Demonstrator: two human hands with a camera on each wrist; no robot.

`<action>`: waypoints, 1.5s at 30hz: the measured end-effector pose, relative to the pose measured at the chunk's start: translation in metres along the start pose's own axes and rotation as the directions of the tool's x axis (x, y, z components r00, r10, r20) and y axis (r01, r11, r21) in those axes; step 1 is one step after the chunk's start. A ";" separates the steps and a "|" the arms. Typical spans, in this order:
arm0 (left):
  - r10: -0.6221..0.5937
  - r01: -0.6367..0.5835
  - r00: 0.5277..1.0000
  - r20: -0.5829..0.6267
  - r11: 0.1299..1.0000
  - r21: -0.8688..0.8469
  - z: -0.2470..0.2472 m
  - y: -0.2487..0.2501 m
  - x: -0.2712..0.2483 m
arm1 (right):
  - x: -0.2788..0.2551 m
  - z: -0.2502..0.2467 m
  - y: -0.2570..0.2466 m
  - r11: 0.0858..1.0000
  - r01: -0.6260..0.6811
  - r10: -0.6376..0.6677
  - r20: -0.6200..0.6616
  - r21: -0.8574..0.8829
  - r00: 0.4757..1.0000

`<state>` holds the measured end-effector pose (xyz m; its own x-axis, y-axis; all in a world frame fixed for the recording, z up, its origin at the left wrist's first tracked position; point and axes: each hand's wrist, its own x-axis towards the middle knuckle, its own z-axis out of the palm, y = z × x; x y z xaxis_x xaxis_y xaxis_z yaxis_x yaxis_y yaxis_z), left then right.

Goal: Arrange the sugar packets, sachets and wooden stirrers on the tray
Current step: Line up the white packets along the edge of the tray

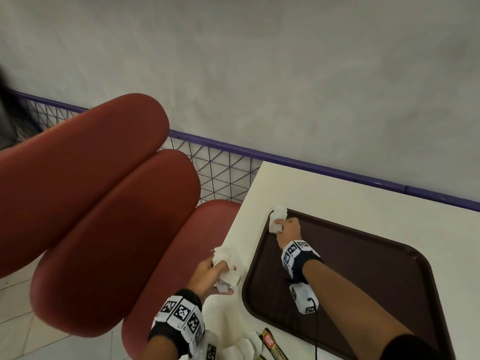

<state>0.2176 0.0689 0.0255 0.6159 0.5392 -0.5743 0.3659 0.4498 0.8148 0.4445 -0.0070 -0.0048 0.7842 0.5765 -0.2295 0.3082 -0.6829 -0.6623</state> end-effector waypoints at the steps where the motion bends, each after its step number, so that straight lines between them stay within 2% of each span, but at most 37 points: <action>1: 0.007 -0.007 1.000 0.007 1.000 0.002 0.001 0.002 -0.001 | -0.004 0.000 0.000 1.000 0.005 -0.005 -0.022 0.004 1.000; 5: 0.042 -0.042 0.999 0.014 0.999 0.009 0.007 0.005 -0.005 | -0.025 0.002 -0.002 0.995 0.085 -0.081 -0.087 0.046 0.993; 8: 0.073 -0.073 0.997 -0.001 0.997 0.011 0.012 0.007 -0.009 | -0.045 0.001 -0.005 0.967 0.160 -0.147 -0.077 0.199 0.986; 11: 0.098 -0.098 0.995 -0.005 0.995 0.014 0.018 0.009 -0.013 | -0.073 -0.003 -0.012 0.910 0.159 -0.195 0.056 0.384 0.979; 13: 0.120 -0.120 0.993 -0.002 0.992 0.027 0.021 0.009 -0.015 | -0.091 -0.005 -0.017 0.865 0.120 -0.236 0.184 0.488 0.954; 16: 0.144 -0.144 0.990 0.009 0.989 0.043 0.026 0.009 -0.017 | -0.111 -0.008 -0.023 0.826 0.077 -0.286 0.297 0.558 0.911; 20: 0.158 -0.158 0.987 0.019 0.987 0.014 0.032 0.008 -0.019 | -0.125 -0.006 -0.020 0.829 0.065 -0.299 0.342 0.555 0.891; 25: 0.096 -0.090 0.993 0.063 0.991 -0.097 0.033 0.007 -0.021 | -0.126 -0.011 -0.016 0.837 0.024 -0.217 0.291 0.547 0.932; 27: 0.096 -0.090 0.993 0.065 0.992 -0.091 0.032 0.006 -0.019 | -0.126 -0.012 -0.016 0.840 0.009 -0.195 0.286 0.542 0.938; 32: 0.118 -0.115 0.990 0.070 0.992 -0.053 0.031 0.005 -0.015 | -0.123 -0.017 -0.016 0.857 0.022 -0.235 0.352 0.515 0.906; 37: 0.118 -0.108 0.990 0.080 0.986 -0.126 0.031 0.002 -0.013 | -0.116 -0.023 -0.014 0.857 0.016 -0.228 0.351 0.516 0.908; 42: 0.122 -0.094 0.987 0.104 0.968 -0.233 0.030 0.001 -0.010 | -0.110 -0.028 -0.008 0.850 -0.024 -0.221 0.399 0.526 0.890; 45: 0.105 -0.074 0.987 0.125 0.970 -0.231 0.032 0.002 -0.007 | -0.109 -0.027 -0.005 0.855 -0.032 -0.227 0.429 0.517 0.874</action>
<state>0.2361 0.0435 0.0335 0.7332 0.4904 -0.4711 0.1482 0.5609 0.8145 0.3722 -0.0787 0.0427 0.3843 0.8515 -0.3567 -0.0399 -0.3707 -0.9279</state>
